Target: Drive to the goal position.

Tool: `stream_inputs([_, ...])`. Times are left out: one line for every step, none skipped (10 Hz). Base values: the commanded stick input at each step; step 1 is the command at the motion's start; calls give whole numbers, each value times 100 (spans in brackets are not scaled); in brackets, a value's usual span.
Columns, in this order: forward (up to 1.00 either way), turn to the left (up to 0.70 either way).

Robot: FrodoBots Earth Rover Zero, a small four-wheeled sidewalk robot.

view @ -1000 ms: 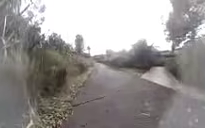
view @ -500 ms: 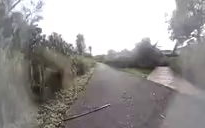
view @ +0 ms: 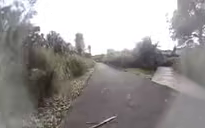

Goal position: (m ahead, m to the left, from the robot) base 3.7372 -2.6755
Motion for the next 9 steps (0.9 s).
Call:
stream_inputs([70,-35])
stream_inputs([70,-35])
stream_inputs([70,-35])
stream_inputs([70,-35])
stream_inputs([70,-35])
stream_inputs([70,-35])
stream_inputs([70,-31])
stream_inputs([70,-6])
stream_inputs([70,0])
